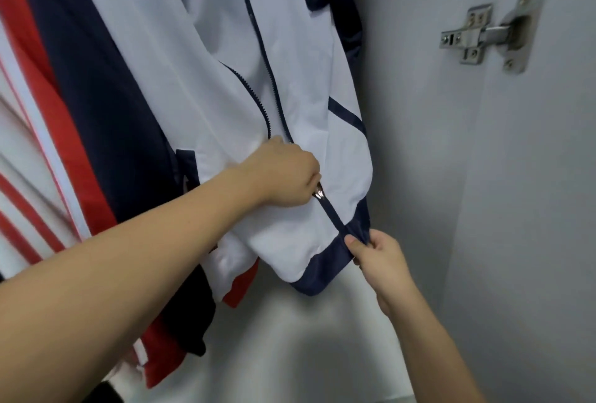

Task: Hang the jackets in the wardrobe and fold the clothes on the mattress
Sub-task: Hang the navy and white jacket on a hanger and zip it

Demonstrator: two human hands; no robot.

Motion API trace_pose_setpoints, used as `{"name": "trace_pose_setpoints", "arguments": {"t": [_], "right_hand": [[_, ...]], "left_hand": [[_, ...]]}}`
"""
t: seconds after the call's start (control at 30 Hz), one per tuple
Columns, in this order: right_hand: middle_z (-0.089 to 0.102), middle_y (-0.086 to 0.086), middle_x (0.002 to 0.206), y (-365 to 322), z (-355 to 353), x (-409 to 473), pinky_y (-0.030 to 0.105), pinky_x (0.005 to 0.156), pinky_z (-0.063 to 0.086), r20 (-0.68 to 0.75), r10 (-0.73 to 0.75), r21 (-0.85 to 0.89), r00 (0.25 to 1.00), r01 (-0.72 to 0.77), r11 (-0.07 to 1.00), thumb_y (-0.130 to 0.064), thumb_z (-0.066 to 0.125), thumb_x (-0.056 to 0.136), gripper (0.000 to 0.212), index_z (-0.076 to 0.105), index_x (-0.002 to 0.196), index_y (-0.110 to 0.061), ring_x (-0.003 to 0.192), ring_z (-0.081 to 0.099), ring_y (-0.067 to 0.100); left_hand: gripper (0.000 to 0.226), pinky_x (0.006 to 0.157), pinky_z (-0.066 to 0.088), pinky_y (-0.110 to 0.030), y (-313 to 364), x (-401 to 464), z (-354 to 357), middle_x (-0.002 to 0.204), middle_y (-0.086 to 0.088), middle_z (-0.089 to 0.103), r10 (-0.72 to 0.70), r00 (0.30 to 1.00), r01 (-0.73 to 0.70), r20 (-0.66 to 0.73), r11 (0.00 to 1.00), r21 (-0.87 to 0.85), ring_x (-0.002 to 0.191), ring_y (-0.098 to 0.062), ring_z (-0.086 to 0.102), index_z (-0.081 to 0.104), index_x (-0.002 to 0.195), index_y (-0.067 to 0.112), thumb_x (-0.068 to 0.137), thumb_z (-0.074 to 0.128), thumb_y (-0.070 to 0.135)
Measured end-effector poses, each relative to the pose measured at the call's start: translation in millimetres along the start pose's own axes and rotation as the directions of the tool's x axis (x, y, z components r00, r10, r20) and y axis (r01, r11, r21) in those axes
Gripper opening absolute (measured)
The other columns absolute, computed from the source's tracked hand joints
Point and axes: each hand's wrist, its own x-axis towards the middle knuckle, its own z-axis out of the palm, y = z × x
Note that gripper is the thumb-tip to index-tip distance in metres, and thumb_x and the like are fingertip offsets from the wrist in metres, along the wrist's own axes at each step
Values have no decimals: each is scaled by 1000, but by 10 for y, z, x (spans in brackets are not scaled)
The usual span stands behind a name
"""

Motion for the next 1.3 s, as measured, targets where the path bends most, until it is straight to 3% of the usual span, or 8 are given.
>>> {"name": "trace_pose_setpoints", "arguments": {"t": [0.17, 0.3, 0.43, 0.57, 0.67, 0.87, 1.07, 1.3], "right_hand": [[47, 4, 69, -53, 124, 97, 31, 63, 36, -54, 13, -36, 998, -14, 999, -13, 61, 93, 22, 56, 85, 7, 62, 40, 17], [56, 10, 88, -204, 119, 257, 32, 67, 42, -53, 61, -298, 997, -75, 952, -21, 60, 87, 18, 57, 92, -3, 77, 53, 24], [30, 5, 147, -457, 33, 235, 44, 109, 33, -131, -175, -618, 976, 58, 784, -47, 70, 81, 83, 30, 146, -15, 136, 32, 28], [54, -6, 112, -544, 124, 249, 37, 95, 37, 134, -354, -746, 926, 329, 578, -46, 61, 88, 32, 54, 110, -25, 110, 49, 22], [55, -5, 89, -539, 135, 280, 37, 80, 46, 134, -408, -698, 903, 378, 608, -32, 59, 91, 15, 53, 86, -20, 86, 56, 20], [60, -5, 76, -445, 44, 295, 22, 58, 41, 46, -337, -486, 940, 316, 815, -25, 71, 84, 17, 58, 78, -16, 67, 53, 11], [53, -9, 68, -435, -34, 316, 13, 52, 35, 97, -253, -341, 962, 271, 900, -16, 73, 82, 18, 56, 77, -15, 57, 44, 4], [54, -4, 75, -356, -65, 324, 23, 59, 34, 116, -308, -431, 944, 327, 841, -16, 69, 84, 18, 54, 76, -19, 74, 48, 14]], "left_hand": [[29, 79, 21, -37, 39, 75, -72, 61, 2, 40, -119, 991, 125, -54, 981, 145, 77, -24, 43, 37, 61, 20, 89, 43, 25], [32, 89, 30, -40, -8, 89, 49, 70, 6, 44, -216, 975, 221, 46, 956, -193, 96, -26, 48, 44, 67, 22, 98, 39, 28], [19, 89, 39, -37, -80, 19, 62, 67, 15, 56, -208, 963, 270, 172, 764, -586, 85, -14, 51, 61, 77, 24, 92, 50, 22], [20, 55, 38, -18, -31, 4, 31, 52, 16, 54, -201, 959, 272, 202, 436, -858, 48, 0, 44, 65, 75, 13, 92, 56, 12], [20, 52, 33, -15, 42, 1, 74, 55, 15, 49, -166, 956, 287, 242, 358, -888, 50, -3, 40, 59, 75, 11, 94, 52, 9], [19, 92, 34, -37, 48, 93, 99, 96, 11, 61, -155, 963, 243, 222, 858, -453, 98, -20, 54, 57, 96, 24, 99, 38, 27], [13, 90, 51, -37, -47, 135, -34, 101, 3, 65, -50, 894, 304, 446, 798, -520, 98, -21, 60, 64, 91, 22, 86, 52, 18], [33, 90, 49, -36, 61, 83, 76, 119, 0, 59, 0, 778, 354, 628, 826, -439, 106, -24, 60, 49, 122, 24, 91, 53, 18]]}}
